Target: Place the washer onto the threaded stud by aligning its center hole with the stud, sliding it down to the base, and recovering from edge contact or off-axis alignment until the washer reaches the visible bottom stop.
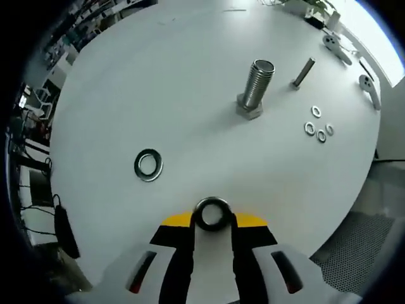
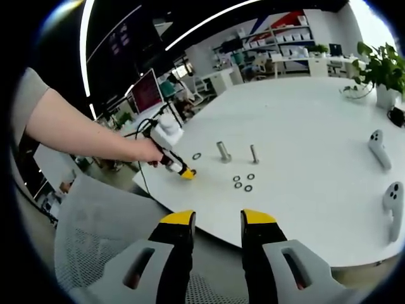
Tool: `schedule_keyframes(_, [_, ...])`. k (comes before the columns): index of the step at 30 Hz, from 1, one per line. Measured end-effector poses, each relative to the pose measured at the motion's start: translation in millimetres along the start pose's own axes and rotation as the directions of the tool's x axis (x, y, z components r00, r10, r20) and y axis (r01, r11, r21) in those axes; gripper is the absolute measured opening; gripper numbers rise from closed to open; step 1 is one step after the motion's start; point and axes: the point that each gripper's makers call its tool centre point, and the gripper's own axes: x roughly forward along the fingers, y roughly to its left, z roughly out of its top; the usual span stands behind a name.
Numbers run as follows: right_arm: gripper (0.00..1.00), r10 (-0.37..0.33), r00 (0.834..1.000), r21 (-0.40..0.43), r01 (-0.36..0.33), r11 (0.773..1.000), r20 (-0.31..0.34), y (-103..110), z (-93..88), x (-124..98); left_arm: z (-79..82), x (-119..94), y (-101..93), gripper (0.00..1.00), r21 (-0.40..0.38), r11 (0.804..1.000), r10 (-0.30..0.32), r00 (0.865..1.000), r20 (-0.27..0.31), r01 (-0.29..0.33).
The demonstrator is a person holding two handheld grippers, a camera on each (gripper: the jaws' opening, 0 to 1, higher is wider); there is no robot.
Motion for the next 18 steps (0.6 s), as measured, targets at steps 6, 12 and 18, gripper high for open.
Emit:
schedule_keyframes(6, [0.31, -0.003, 1.0, 0.003, 0.003, 1.0, 0.001, -0.9, 0.0, -0.1, 2.7, 3.3, -0.9, 0.19, 0.032, 0.999, -0.011, 1.0, -0.019, 0.012])
schedule_keyframes(12, [0.31, -0.011, 1.0, 0.01, 0.011, 1.0, 0.002, -2.7, -0.4, -0.5, 2.1, 2.7, -2.9, 0.19, 0.063, 0.998, -0.027, 0.998, -0.052, 0.03])
schedule_keyframes(18, [0.31, -0.011, 1.0, 0.01, 0.011, 1.0, 0.003, -2.8, 0.0, -0.5, 5.1, -1.4, -7.7, 0.19, 0.108, 0.994, -0.031, 0.998, -0.047, 0.036])
